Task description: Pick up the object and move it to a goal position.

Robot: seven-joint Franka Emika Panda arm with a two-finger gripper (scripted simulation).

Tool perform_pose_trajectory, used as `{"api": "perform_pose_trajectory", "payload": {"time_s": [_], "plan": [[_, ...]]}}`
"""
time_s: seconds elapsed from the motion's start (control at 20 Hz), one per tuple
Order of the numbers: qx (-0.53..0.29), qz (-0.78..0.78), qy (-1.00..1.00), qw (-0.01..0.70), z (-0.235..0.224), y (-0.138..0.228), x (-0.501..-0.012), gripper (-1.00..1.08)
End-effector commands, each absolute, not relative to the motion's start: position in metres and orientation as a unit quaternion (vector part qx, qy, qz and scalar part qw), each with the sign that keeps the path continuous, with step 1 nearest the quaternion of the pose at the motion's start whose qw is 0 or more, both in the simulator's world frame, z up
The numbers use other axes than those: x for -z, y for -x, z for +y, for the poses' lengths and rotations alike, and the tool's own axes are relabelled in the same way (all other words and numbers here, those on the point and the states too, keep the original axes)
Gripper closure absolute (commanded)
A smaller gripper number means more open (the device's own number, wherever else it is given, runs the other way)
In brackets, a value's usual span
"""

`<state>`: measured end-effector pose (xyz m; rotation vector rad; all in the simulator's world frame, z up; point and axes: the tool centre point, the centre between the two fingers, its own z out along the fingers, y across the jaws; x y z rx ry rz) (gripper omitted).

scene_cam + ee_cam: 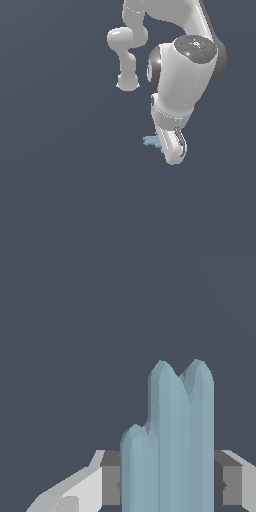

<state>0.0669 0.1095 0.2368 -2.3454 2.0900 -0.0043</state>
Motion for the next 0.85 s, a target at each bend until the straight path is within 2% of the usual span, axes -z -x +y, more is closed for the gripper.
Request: {"api": "perform_pose_trajectory", "payload": {"time_s": [0.0, 0.4, 0.8], "plan": [[0.001, 0.665, 0.747, -0.001, 0.110, -0.074, -0.252, 1.08], [0.000, 0.665, 0.747, 0.000, 0.112, -0.088, -0.280, 1.08], [0.000, 0.665, 0.747, 0.000, 0.113, -0.093, -0.287, 1.08]]}}
